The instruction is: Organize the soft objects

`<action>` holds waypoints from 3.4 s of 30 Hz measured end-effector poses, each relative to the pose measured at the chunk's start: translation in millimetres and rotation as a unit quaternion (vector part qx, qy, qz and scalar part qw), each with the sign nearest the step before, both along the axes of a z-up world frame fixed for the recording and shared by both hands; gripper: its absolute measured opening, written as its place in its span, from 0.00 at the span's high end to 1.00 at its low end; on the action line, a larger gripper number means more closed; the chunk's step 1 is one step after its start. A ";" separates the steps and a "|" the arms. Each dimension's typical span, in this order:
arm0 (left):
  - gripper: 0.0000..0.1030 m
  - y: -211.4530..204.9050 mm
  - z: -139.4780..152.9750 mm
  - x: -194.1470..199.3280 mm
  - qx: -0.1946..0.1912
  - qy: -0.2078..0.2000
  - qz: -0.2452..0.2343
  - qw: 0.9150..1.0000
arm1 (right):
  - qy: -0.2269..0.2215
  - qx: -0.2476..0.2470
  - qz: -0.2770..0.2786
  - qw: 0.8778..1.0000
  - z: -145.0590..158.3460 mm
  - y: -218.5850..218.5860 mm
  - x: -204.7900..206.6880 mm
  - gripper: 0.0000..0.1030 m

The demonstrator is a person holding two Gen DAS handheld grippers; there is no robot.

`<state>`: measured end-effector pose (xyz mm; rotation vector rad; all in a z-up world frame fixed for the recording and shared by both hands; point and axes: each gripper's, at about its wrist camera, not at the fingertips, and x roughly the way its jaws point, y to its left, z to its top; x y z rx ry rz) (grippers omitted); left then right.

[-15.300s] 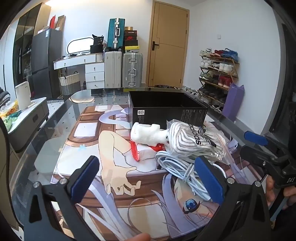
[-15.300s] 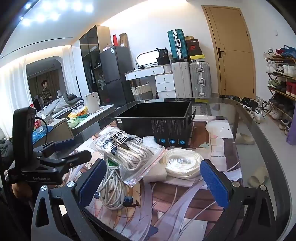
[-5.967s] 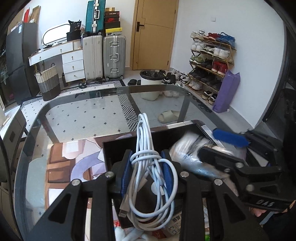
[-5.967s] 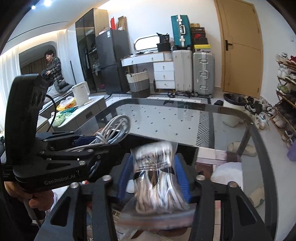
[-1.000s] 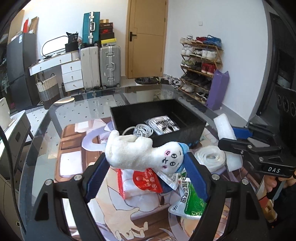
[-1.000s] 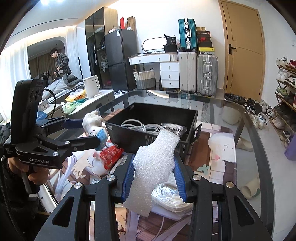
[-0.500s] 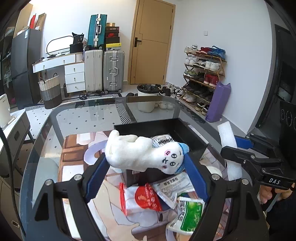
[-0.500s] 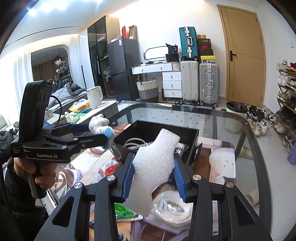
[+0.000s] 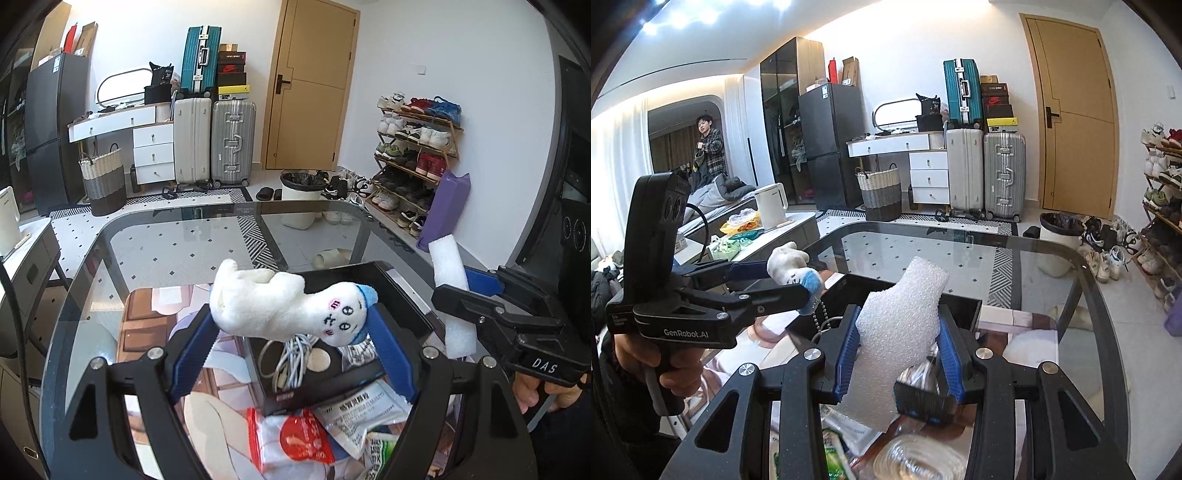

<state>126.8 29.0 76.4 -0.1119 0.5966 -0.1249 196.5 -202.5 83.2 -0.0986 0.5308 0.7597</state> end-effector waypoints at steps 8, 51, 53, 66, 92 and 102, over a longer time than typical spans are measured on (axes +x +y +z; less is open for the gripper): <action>0.21 -7.2 -10.1 17.7 0.015 0.010 0.001 1.000 | 0.009 -0.008 -0.004 1.000 -10.1 10.3 21.2 0.60; 0.00 -26.1 -35.3 -42.5 0.044 0.029 -0.005 0.999 | 0.057 -0.076 -0.083 0.992 -47.4 -48.4 -18.4 0.01; 0.00 -27.3 -37.6 -49.1 0.038 0.037 -0.006 0.999 | 0.073 -0.091 -0.069 0.991 -51.9 -43.8 -22.5 0.01; 0.00 -33.7 -49.8 -80.4 0.064 0.052 -0.020 0.996 | 0.116 -0.153 -0.024 0.981 -81.3 -30.8 -33.5 0.01; 0.00 -50.7 -73.2 -76.0 0.082 0.088 -0.060 0.991 | 0.154 -0.158 -0.044 0.974 -113.7 1.3 -15.1 0.01; 0.00 -50.4 -76.8 -73.1 0.081 0.095 -0.059 0.990 | 0.148 -0.160 -0.050 0.975 -117.3 1.7 -10.7 0.01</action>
